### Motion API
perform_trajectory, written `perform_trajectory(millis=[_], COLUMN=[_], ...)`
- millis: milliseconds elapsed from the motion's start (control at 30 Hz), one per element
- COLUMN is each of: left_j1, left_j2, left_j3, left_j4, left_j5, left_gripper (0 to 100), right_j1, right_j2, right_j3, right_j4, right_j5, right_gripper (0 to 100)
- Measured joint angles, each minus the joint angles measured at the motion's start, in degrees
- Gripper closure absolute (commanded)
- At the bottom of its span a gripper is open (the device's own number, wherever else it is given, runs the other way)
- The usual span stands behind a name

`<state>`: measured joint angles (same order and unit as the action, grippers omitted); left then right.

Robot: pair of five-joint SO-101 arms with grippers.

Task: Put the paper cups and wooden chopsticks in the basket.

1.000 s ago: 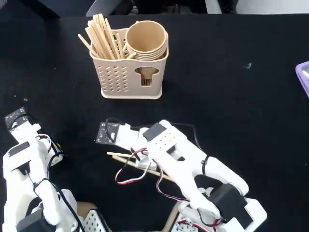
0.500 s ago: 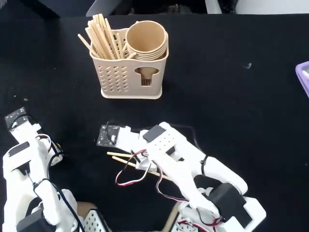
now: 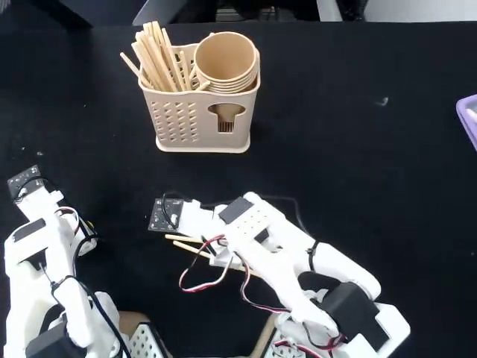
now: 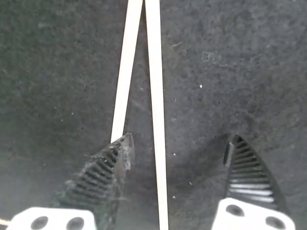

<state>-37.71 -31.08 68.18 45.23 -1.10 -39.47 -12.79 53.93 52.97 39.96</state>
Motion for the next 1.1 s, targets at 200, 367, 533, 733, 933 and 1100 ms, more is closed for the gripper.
perform_trajectory(millis=[200, 367, 533, 733, 933, 1100], left_j1=[0.0, 0.0, 0.0, 0.0, 0.0, 0.0], left_j2=[0.0, 0.0, 0.0, 0.0, 0.0, 0.0], left_j3=[0.0, 0.0, 0.0, 0.0, 0.0, 0.0], left_j4=[0.0, 0.0, 0.0, 0.0, 0.0, 0.0], left_j5=[0.0, 0.0, 0.0, 0.0, 0.0, 0.0], left_gripper=[84, 84, 84, 84, 84, 84], right_j1=[0.0, 0.0, 2.6, 8.9, 8.3, 7.9], right_j2=[0.0, 0.0, -0.2, -0.1, -6.4, -18.1], right_j3=[2.1, 2.2, 2.0, -2.6, -4.2, 5.5], right_j4=[-4.1, -4.2, -4.4, 2.4, 12.4, 15.8], right_j5=[0.0, 0.0, 2.5, 3.3, 3.3, 3.3], right_gripper=[69.1, 85.1, 97.3, 98.8, 94.3, 74.8])
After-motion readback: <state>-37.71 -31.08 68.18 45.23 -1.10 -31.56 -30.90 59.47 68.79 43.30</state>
